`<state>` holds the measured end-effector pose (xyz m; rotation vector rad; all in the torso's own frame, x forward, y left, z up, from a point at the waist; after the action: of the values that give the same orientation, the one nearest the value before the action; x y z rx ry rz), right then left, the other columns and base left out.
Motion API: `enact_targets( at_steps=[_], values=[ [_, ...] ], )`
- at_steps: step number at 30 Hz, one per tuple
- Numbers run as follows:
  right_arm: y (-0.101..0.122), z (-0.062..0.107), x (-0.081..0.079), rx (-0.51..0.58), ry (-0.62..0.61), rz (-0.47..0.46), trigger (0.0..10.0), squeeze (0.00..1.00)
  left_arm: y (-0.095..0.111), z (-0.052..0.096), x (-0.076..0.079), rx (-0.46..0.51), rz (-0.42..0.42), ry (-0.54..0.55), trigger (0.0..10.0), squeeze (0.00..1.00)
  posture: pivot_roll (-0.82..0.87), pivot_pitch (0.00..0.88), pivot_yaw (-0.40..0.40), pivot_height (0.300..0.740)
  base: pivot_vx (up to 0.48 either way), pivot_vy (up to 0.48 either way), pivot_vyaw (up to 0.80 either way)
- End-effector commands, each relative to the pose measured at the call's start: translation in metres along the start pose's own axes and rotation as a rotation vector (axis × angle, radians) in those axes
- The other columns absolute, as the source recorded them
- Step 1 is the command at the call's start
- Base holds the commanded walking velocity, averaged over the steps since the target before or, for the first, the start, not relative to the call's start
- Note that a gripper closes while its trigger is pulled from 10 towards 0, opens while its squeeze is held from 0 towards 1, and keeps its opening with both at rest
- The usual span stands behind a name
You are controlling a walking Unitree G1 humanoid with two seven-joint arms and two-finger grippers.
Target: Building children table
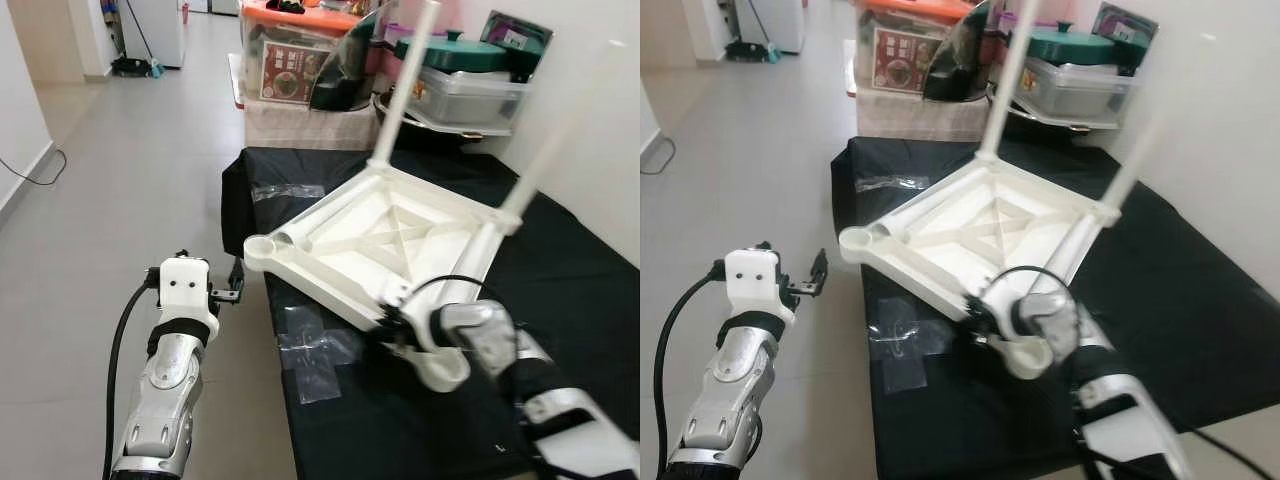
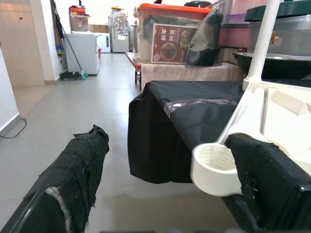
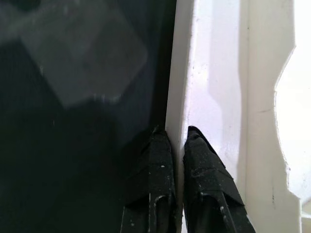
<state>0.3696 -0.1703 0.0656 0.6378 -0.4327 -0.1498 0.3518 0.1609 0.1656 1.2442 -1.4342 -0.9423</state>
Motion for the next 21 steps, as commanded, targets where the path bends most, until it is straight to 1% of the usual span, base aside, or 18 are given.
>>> enact_targets(
  at_steps=[1,3,4,5,6,8,9,11,12,13,14,16,17,19,20,21],
  values=[
    [-0.027,-0.008,-0.027,-0.108,0.103,0.026,0.0,0.00,-0.006,0.000,0.004,-0.021,-0.001,-0.012,10.0,0.00,-0.01,0.000,-0.133,0.740,0.000,0.000,0.00],
    [-0.038,0.007,-0.019,-0.141,0.085,0.071,0.0,0.00,-0.006,-0.001,0.005,-0.020,-0.003,-0.014,10.0,0.00,-0.02,0.000,-0.128,0.740,0.000,0.000,0.00],
    [-0.051,0.017,-0.017,-0.186,0.079,0.106,0.0,0.00,-0.006,-0.001,0.005,-0.020,-0.003,-0.015,10.0,0.00,-0.02,0.000,-0.128,0.740,0.000,0.000,0.00],
    [-0.051,0.017,-0.017,-0.186,0.079,0.106,0.0,0.00,-0.006,-0.001,0.005,-0.020,-0.003,-0.015,10.0,0.00,-0.02,0.000,-0.128,0.740,0.000,0.000,0.00],
    [-0.061,0.025,-0.017,-0.214,0.081,0.127,0.0,0.00,-0.006,-0.001,0.005,-0.020,-0.003,-0.016,10.0,0.00,-0.02,0.000,-0.128,0.740,0.000,0.000,0.00],
    [-0.061,0.025,-0.017,-0.214,0.081,0.127,0.0,0.00,-0.006,-0.001,0.005,-0.020,-0.003,-0.016,10.0,0.00,-0.02,0.000,-0.128,0.740,0.000,0.000,0.00],
    [-0.081,0.046,-0.022,-0.251,0.115,0.178,0.0,0.00,-0.007,-0.001,0.005,-0.021,-0.004,-0.017,10.0,0.00,-0.03,0.000,-0.121,0.740,0.000,0.000,0.00],
    [-0.081,0.046,-0.022,-0.251,0.115,0.178,0.0,0.00,-0.007,-0.001,0.005,-0.021,-0.004,-0.017,10.0,0.00,-0.03,0.000,-0.121,0.740,0.000,0.000,0.00],
    [-0.087,0.053,-0.025,-0.262,0.131,0.192,0.0,0.00,-0.007,-0.001,0.005,-0.022,-0.004,-0.017,10.0,0.00,-0.03,0.000,-0.121,0.740,0.000,0.000,0.00],
    [-0.092,0.060,-0.026,-0.274,0.136,0.202,6.3,0.00,-0.007,-0.001,0.005,-0.024,-0.005,-0.019,10.0,0.00,-0.04,0.000,-0.114,0.740,0.000,0.000,0.00],
    [-0.098,0.065,-0.025,-0.297,0.131,0.208,10.0,0.00,-0.008,-0.002,0.006,-0.025,-0.005,-0.021,10.0,0.00,-0.04,0.000,-0.110,0.740,0.000,0.000,0.00],
    [-0.104,0.070,-0.023,-0.330,0.119,0.223,10.0,0.00,-0.008,-0.003,0.006,-0.025,-0.007,-0.026,10.0,0.00,-0.04,0.000,-0.107,0.740,0.000,0.000,0.00],
    [-0.104,0.070,-0.023,-0.330,0.119,0.223,10.0,0.00,-0.008,-0.003,0.006,-0.025,-0.007,-0.026,10.0,0.00,-0.04,0.000,-0.107,0.740,0.000,0.000,0.00],
    [-0.112,0.075,-0.020,-0.379,0.097,0.249,10.0,0.00,-0.007,-0.003,0.006,-0.025,-0.007,-0.028,10.0,0.00,-0.04,0.000,-0.106,0.740,0.000,0.000,0.00],
    [-0.112,0.075,-0.020,-0.379,0.097,0.249,10.0,0.00,-0.007,-0.003,0.006,-0.025,-0.007,-0.028,10.0,0.00,-0.04,0.000,-0.106,0.740,0.000,0.000,0.00],
    [-0.117,0.077,-0.018,-0.410,0.083,0.268,10.0,0.00,-0.007,-0.004,0.006,-0.025,-0.008,-0.029,10.0,0.00,-0.04,0.000,-0.106,0.740,0.000,0.000,0.00]
  ],
)
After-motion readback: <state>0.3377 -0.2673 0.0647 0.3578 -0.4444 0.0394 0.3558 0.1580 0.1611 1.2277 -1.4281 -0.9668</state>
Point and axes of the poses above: a point about 5 cm out from each wrist's last joint towards the gripper, its own z axis pointing back from the gripper into the wrist, its own y axis along the axis of the wrist's last joint, x = y × z, the point moved 6 cm from there along -z, pointing out of the wrist towards the gripper, and after that the axes turned 12 degrees about z, right-handed, at the moved point
